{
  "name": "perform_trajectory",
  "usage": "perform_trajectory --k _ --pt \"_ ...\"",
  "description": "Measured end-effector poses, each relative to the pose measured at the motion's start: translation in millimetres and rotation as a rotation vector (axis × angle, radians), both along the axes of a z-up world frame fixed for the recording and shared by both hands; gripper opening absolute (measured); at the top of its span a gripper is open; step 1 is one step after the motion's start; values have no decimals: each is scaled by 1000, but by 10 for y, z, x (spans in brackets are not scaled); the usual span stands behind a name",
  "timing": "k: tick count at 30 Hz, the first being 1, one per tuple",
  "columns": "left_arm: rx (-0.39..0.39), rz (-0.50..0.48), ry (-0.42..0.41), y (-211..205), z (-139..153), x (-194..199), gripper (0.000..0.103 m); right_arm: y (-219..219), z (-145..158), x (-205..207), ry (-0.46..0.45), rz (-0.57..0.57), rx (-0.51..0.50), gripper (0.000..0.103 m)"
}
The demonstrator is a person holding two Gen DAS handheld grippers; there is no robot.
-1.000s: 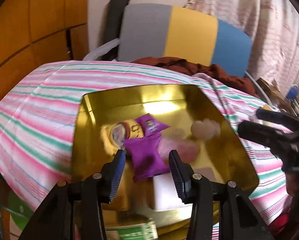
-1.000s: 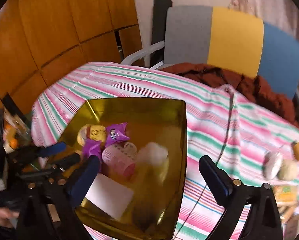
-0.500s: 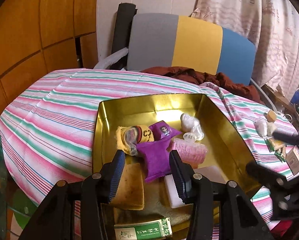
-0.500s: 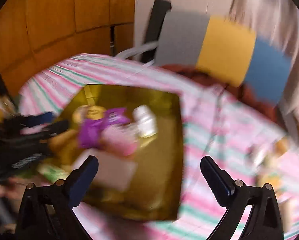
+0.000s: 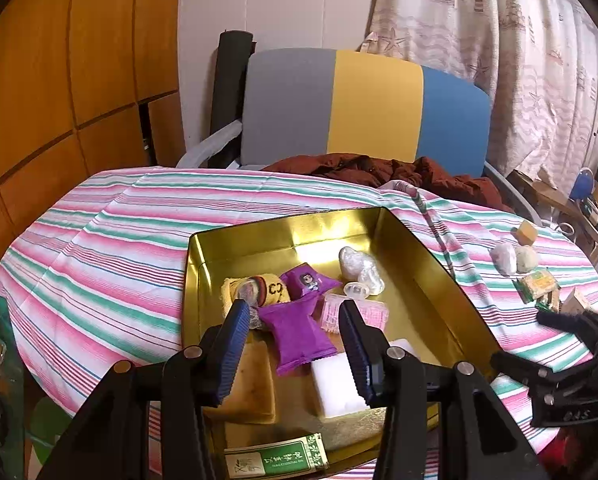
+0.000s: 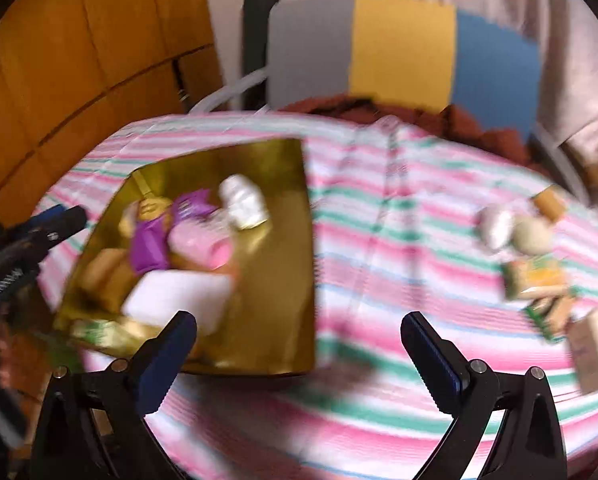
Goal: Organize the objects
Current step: 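Move both tools back toward the remaining snacks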
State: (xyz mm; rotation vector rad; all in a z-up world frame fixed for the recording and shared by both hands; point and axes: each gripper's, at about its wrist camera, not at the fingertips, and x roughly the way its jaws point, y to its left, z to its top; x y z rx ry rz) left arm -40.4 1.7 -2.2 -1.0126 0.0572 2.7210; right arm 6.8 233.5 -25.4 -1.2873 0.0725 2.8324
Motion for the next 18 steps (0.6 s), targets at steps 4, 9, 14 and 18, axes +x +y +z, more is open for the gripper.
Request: perform_trajectory --k 4,9,14,18 --pt "0 -12 6 34 34 31 47 -37 51 119 82 -8 205 103" --pt "-5 -43 14 124 80 71 47 130 26 191 81 -25 129 103" --pt "-20 -93 24 298 116 110 47 543 2 240 53 -123 -158 103" --pt "-35 -149 28 481 128 146 48 767 43 306 78 -210 -220 103"
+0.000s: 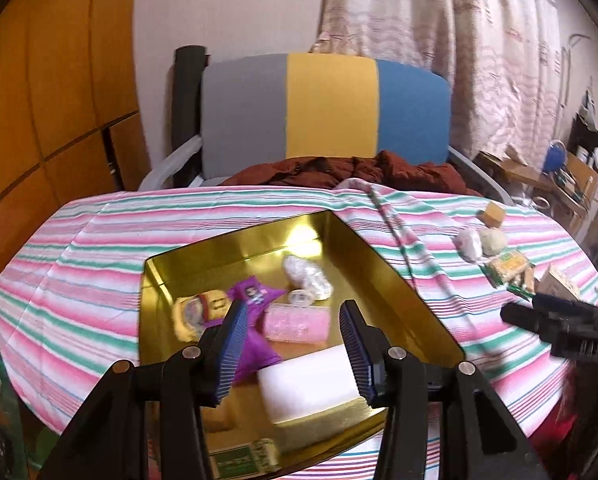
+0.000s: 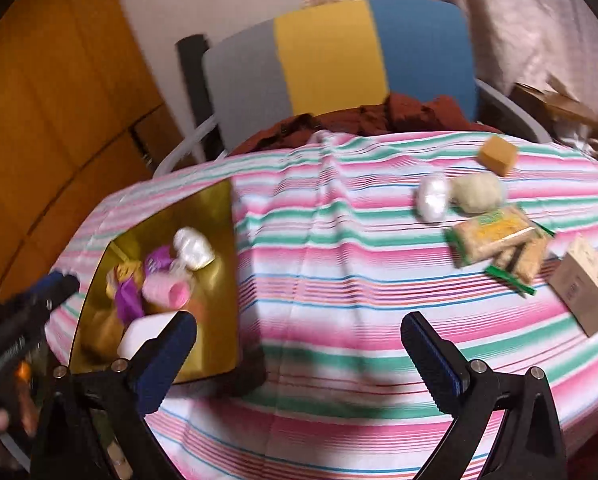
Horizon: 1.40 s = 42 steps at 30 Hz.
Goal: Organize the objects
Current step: 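Move both tools back toward the remaining snacks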
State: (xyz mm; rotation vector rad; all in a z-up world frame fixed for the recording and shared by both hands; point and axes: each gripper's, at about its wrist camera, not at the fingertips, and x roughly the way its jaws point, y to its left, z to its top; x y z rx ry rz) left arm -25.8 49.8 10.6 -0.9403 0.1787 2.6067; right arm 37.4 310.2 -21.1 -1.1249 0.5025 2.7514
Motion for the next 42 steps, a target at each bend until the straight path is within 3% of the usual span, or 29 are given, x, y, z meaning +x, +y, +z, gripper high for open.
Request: perform_trajectory --k 8,18,22,25,28,42 --pt "-20 -141 -13 458 -16 46 49 530 163 230 21 -142 42 103" --pt "-27 -295 -57 1025 -78 118 50 1725 279 784 70 -489 -103 103" --pt "-34 -339 -98 1209 -132 113 61 2103 227 967 91 -601 -160 103" --pt "-46 -370 -113 1365 -169 125 61 2300 126 1065 97 -672 -202 103" --pt "-56 -412 -128 1529 -184 123 62 2386 108 1143 142 -690 -267 103" --pt "-144 -645 -191 2538 -370 59 62 2383 63 1126 191 -637 -293 103"
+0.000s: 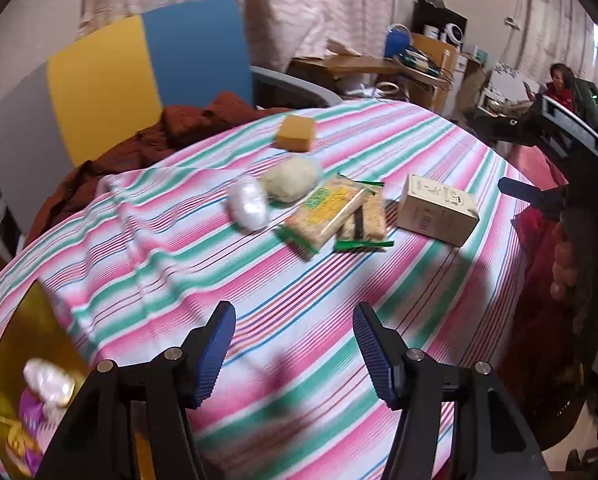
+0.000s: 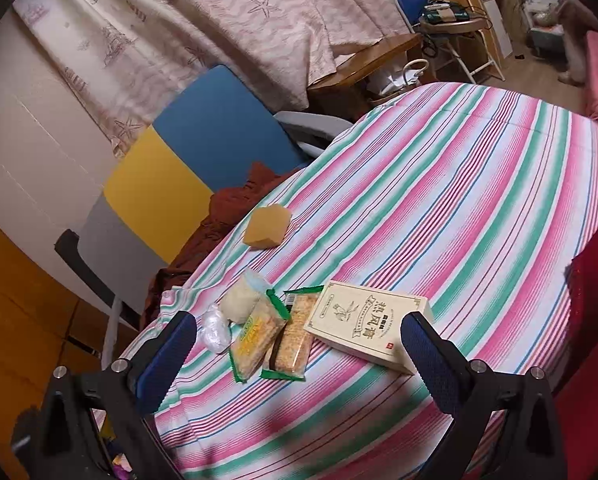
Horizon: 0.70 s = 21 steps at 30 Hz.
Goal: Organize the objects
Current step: 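Move both tools back toward the remaining snacks, then grasp the WEIDAN cracker packet with the left tool while the right tool grasps the cream tea box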
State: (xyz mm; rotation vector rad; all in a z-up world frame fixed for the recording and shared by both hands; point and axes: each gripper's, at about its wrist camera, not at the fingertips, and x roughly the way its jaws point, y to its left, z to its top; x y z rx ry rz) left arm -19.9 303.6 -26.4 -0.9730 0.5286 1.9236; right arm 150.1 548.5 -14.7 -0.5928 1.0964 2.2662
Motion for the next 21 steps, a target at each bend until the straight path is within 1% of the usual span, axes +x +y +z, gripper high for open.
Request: perform_trajectory --k 8,14,21 --pt "-48 -69 4 397 -142 -126 62 46 -54 -20 25 17 -42 103" --pt "-62 -122 18 605 -213 -206 62 53 -74 -51 28 31 -56 103" --pt "-66 -186 11 858 -273 -290 62 62 -97 -73 28 43 -70 103"
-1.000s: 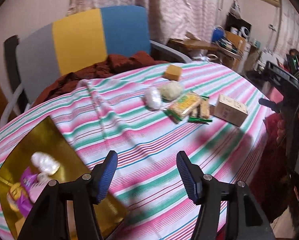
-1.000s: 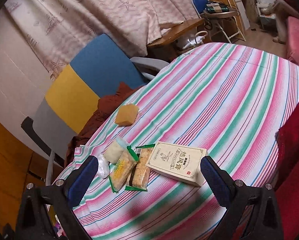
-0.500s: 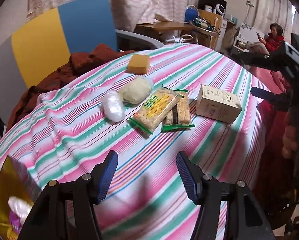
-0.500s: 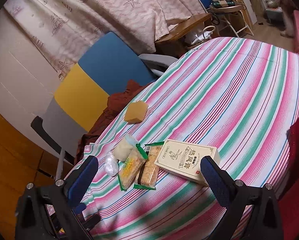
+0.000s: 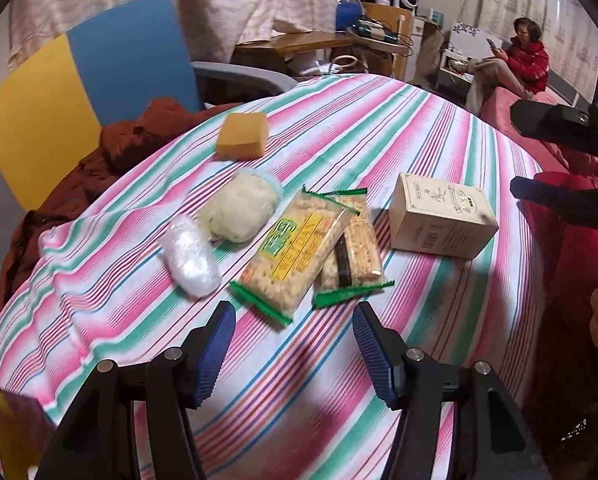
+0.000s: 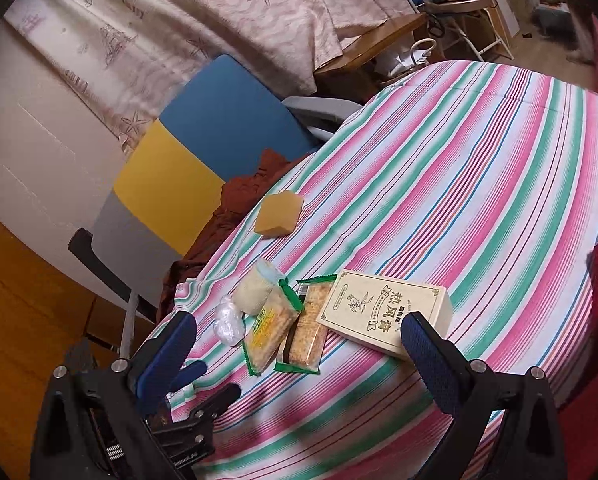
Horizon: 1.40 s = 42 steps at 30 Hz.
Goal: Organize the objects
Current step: 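Grasp the WEIDAN cracker packet with the left tool while the right tool grasps the cream tea box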
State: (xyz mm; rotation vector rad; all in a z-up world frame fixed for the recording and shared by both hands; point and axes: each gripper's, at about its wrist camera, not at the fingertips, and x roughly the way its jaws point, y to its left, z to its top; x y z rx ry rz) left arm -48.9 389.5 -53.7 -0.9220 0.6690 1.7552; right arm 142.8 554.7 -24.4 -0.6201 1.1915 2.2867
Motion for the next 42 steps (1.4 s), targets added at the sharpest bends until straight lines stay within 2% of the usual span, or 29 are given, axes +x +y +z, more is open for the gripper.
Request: perform_trajectory --k 6,15,18,24,28,33,37,42 --pt "-28 -30 -25 215 -139 -102 62 12 -17 -6 1 5 -13 103" --pt "-74 -84 -17 469 -318 -232 62 40 -31 -1 3 1 -26 103" --pt "-80 -91 -42 528 -375 -292 62 41 -38 -3 4 1 -30 103" --pt "-58 -84 -96 596 -434 -413 62 40 -44 -17 -3 1 -33 103" --pt "-44 -78 -130 584 -448 -432 53 35 -50 -26 -12 2 -33 103" --pt "-33 -95 -136 487 -444 -317 51 33 -53 -48 -25 8 -32 103" --pt "-52 -52 -127 327 -433 -200 51 36 -61 -68 -32 16 -37 103" --pt "-75 61 -126 38 -422 -80 51 33 -86 -119 -58 40 -52 103"
